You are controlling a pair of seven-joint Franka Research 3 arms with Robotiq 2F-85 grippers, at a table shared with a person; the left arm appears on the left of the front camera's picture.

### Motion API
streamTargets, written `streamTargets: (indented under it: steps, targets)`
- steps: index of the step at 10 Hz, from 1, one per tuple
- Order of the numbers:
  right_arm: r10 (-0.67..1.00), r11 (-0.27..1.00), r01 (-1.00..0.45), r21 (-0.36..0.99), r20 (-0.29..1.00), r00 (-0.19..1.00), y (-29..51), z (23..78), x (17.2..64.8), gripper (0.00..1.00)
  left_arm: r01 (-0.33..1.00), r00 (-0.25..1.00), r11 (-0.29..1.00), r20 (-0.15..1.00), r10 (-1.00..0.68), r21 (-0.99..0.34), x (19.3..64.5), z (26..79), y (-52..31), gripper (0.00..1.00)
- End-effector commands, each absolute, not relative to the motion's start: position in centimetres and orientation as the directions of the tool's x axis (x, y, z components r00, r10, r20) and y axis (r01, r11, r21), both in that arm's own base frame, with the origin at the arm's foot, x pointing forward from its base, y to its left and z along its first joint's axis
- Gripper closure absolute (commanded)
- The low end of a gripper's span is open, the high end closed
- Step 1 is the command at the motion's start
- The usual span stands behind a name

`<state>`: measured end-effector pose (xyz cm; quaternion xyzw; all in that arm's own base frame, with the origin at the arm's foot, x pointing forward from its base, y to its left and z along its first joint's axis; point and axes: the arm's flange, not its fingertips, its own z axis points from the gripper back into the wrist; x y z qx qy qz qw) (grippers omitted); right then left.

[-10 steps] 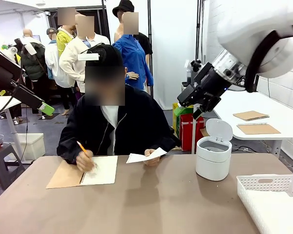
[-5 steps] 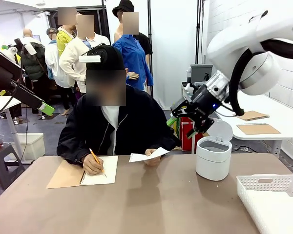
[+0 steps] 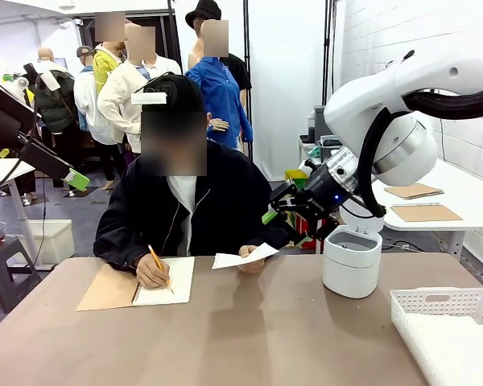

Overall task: Sort the paper based on its condition.
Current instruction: If a person hands you a paper, place it in the Organizing basket , and if it's crumpled, put it in the Trash can.

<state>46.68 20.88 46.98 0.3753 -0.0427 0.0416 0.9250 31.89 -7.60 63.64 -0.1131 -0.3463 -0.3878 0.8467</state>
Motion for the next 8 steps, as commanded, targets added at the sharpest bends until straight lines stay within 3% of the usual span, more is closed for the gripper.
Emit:
streamTargets:
  steps: [1, 2, 4, 8]
  targets:
    - [0.036, 0.704, -0.08, 0.706, 0.077, 0.996, 20.5, 47.3, 46.8, 0.0, 0.733, 0.468, 0.677, 0.674, -0.572, 0.066, 31.9, 63.7, -7.7, 0.0]
    - [0.045, 0.715, -0.109, 0.691, 0.11, 0.993, 20.9, 47.0, 46.7, 0.0, 0.733, 0.468, 0.677, 0.674, -0.572, 0.066, 31.9, 63.7, -7.7, 0.0]
    - [-0.02, 0.593, 0.049, 0.804, -0.045, 0.999, 20.8, 44.6, 49.6, 0.0, 0.733, 0.468, 0.677, 0.674, -0.572, 0.066, 31.9, 63.7, -7.7, 0.0]
    - [-0.036, 0.514, 0.177, 0.839, -0.185, 0.982, 21.5, 40.6, 52.1, 0.0, 0.733, 0.468, 0.677, 0.674, -0.572, 0.066, 31.9, 63.7, -7.7, 0.0]
